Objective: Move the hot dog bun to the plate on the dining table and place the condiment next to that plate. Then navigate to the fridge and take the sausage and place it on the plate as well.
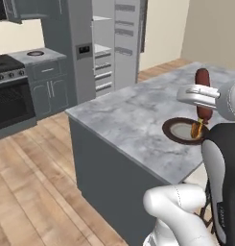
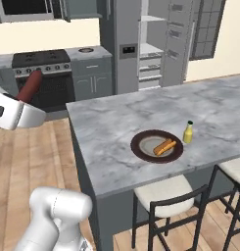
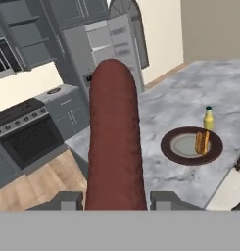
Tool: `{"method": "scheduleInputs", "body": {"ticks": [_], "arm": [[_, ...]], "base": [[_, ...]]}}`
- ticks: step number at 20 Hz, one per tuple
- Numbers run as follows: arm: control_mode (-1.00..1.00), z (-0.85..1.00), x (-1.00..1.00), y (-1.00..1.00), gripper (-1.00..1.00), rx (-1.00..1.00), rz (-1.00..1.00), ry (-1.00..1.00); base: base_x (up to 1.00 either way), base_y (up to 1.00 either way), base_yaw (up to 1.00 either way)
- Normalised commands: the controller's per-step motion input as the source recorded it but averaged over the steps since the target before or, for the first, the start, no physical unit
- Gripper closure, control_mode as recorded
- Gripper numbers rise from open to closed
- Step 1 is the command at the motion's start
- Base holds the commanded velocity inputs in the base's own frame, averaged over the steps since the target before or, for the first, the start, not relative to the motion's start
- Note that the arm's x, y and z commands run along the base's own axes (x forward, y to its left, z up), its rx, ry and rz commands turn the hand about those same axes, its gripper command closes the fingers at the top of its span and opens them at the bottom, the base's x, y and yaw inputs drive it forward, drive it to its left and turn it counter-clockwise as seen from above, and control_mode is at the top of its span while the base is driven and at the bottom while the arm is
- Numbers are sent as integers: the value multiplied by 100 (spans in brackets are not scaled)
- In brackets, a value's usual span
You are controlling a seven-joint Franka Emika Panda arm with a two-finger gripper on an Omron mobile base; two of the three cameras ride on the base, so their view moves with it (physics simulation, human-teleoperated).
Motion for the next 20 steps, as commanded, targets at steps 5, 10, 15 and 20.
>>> {"method": "scheduleInputs", "body": {"ticks": [5, 10, 15, 20], "arm": [[100, 0, 0, 0, 100, 0, 0, 0], [-100, 0, 29, -27, 100, 6, -14, 7], [-100, -15, 95, -76, 100, 25, -28, 28], [-100, -55, 88, -64, 100, 26, -18, 35]], "base": [[65, -55, -37], [36, -34, -22], [0, 0, 0], [0, 0, 0]]}}
